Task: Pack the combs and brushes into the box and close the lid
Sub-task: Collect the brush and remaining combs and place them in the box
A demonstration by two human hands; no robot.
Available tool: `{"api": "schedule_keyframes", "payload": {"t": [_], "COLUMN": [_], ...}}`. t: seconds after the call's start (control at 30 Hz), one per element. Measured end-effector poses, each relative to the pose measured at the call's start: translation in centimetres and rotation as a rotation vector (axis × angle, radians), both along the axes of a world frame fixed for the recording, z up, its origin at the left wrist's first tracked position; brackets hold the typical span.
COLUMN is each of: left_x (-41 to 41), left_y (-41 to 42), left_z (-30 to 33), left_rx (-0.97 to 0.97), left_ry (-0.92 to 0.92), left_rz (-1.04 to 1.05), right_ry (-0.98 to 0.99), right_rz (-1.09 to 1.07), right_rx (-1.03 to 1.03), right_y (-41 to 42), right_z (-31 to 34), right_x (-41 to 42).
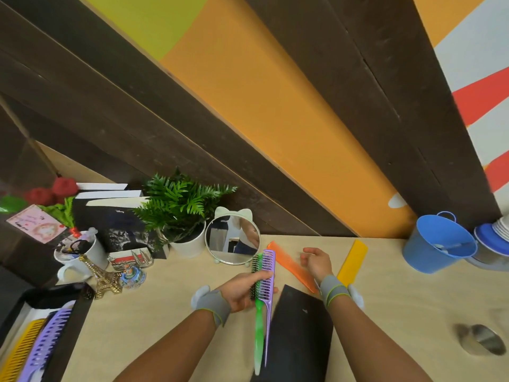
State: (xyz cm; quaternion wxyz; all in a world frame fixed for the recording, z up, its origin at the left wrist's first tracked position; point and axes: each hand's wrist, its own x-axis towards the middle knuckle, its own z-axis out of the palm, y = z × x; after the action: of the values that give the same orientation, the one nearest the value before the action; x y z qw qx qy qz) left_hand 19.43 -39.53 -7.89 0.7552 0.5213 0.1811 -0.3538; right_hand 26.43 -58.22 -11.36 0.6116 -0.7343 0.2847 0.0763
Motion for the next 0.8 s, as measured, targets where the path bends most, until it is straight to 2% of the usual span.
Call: {"api": "schedule_keyframes", "payload": {"t": [0.27, 0.33, 0.4, 0.53, 0.67, 0.73, 0.8], "left_x": [-0.1, -0.3, -0.3, -0.2, -0.1, 0.0, -0.1], "left_y": [1.9, 2.1, 2.3, 3.0, 3.4, 3.4, 3.4], "left_z": [-0.1, -0.2, -0.2, -0.4, -0.6, -0.5, -0.4], "left_rx": [0.035, 0.042, 0.047, 0.048, 0.045, 0.039, 0.021], "left_ry": [-0.016, -0.020, -0.025, -0.034, -0.029, -0.028, -0.025], "left_rz": [0.102, 0.106, 0.104, 0.120, 0.140, 0.147, 0.160], "right_ry": [0.167, 0.194, 0.221, 0.236, 0.196, 0.121, 0.093], "right_rz": [0.422, 0.450, 0.421, 0.437, 0.346, 0.195, 0.055], "right_rx": [-0.599, -0.769, -0.816, -0.688, -0.387, -0.152, 0.170], "right_y": [1.0, 1.6, 1.8, 1.0, 0.4, 0.3, 0.3], "right_z": [-0.3, -0.3, -0.5, -0.7, -1.2, -1.2, -0.9], "right_x": [-1.8, -2.0, -2.1, -1.8, -1.9, -2.1, -2.2]}}
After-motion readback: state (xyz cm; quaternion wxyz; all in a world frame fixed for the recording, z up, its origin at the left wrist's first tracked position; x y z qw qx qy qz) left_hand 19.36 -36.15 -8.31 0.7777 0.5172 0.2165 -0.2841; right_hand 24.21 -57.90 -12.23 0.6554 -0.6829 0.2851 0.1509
